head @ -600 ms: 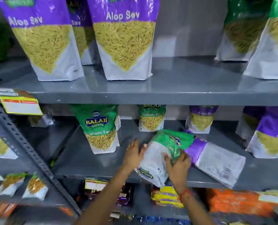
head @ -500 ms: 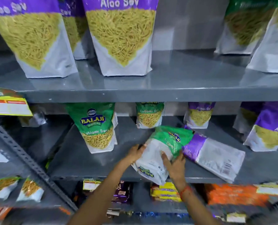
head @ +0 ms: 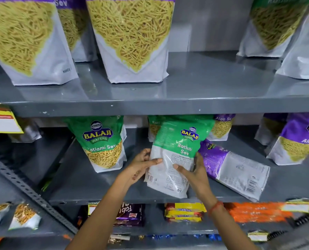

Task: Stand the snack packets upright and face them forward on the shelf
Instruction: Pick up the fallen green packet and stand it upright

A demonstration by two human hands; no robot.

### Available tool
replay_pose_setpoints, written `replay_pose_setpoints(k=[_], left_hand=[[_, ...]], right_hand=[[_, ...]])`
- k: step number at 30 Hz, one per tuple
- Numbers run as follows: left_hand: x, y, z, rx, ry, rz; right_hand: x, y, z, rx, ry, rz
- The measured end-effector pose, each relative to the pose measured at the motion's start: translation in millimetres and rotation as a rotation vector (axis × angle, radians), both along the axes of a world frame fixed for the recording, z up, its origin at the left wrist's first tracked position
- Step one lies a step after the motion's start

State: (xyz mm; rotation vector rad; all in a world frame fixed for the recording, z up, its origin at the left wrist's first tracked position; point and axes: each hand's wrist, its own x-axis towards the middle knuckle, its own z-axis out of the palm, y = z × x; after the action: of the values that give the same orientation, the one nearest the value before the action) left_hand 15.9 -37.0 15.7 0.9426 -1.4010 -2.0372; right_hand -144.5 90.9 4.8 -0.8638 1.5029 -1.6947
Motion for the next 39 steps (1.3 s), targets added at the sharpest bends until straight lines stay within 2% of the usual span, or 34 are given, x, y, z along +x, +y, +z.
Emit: replay_pose_setpoints(k=[4,9,14,16,18,20,23,27,31,36,39], left_hand=[[-5.2,-5.0,7.4,-0.129,0.065,0.112],[-19.9,-5.4,-9.9,-0.276,0.057,0.298],[-27.3,7.4,-20.6,-0.342,0.026,0.413],[-31.1,21.1,-24.2,-0.358,-0.003,0.506],[-34.9,38.9,-32.7,-0.392,-0.138,0.697],[-42.1,61.5,-37.5,-0.472,-0.249,0.783],[-56.5,84.6,-39.1,-0.548,-0.267,0.662],[-59.0,78.1,-41.0,-0.52,-0.286,0.537],[-56.9,66.8,-36.5,-0.483,-0.428,0.507],[-60.3,58.4,-34.7,-0.513,-0.401,0.451],[-60.6,52.4,-29.1,-0.455,-0.318,0.486]], right_hand=[[-25.5,-27.7,16.7,-0.001,0.108,0.181],[-42.7,-63.8,10.4,0.013,0.178,0.239],[-47.0,-67.5,-7.2,0.048,0.091,0.261],[-47.8,-66.3,-12.3,0.091,0.106,0.27],[-46.2,-63.6,-15.1,0.131,0.139,0.28],[-43.6,-60.5,-16.7,0.16,0.171,0.273],[-40.5,-56.8,-19.5,0.154,0.242,0.208],[-35.8,-47.6,-27.4,0.148,0.284,0.119],[-24.5,-36.2,-33.8,0.112,0.266,0.089],[-10.5,-23.6,-47.3,0.07,0.192,0.075],[0.9,-19.7,-49.9,0.102,0.104,0.099]])
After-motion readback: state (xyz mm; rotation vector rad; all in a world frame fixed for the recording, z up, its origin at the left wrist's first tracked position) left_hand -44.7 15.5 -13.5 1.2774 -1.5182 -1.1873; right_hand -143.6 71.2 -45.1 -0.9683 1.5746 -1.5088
